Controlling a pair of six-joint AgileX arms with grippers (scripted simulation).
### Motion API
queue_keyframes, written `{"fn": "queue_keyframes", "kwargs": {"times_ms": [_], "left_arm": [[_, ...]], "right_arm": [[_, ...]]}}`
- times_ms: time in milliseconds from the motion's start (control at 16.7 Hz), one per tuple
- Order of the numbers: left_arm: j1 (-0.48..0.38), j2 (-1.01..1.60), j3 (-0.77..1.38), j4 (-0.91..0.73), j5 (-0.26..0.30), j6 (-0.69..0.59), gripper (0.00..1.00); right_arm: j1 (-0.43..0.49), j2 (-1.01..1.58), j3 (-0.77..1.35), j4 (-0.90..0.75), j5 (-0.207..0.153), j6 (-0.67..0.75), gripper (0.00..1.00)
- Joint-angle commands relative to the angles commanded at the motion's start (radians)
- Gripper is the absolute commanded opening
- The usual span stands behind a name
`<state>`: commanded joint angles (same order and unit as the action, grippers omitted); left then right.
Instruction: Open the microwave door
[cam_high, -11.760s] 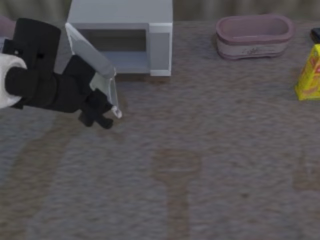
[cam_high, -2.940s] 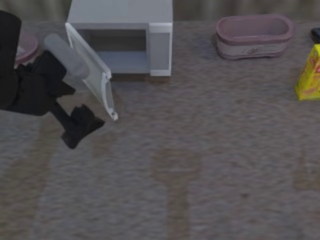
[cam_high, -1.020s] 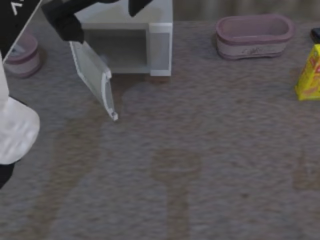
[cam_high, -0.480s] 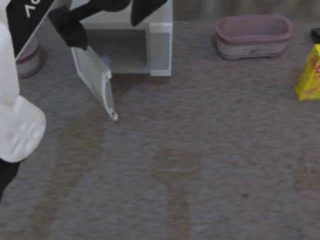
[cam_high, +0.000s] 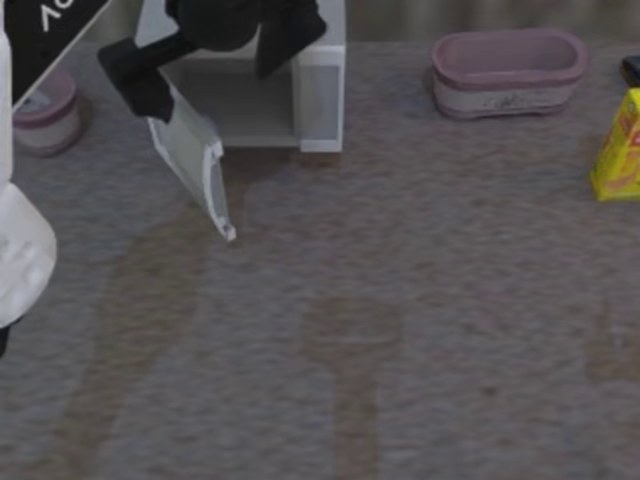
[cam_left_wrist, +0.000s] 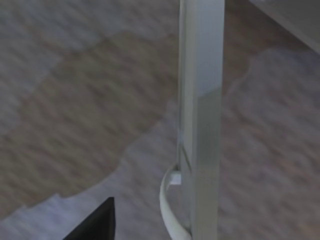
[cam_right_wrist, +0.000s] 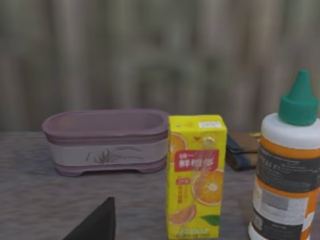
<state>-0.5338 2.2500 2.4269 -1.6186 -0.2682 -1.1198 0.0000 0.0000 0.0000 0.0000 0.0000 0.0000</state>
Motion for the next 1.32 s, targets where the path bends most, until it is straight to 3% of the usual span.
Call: {"fn": "queue_keyframes", "kwargs": {"times_ms": [720,1320], "left_arm": [[0.033,-0.129,-0.402,0.281,0.003,0.033,1.0],[0.039,-0.151,-0.468,0.328,0.004,0.038,1.0]], "right_arm": [[0.0,0.0,0.0,0.0,0.0,0.0,1.0],[0.0,0.0,0.0,0.0,0.0,0.0,1.0]]}}
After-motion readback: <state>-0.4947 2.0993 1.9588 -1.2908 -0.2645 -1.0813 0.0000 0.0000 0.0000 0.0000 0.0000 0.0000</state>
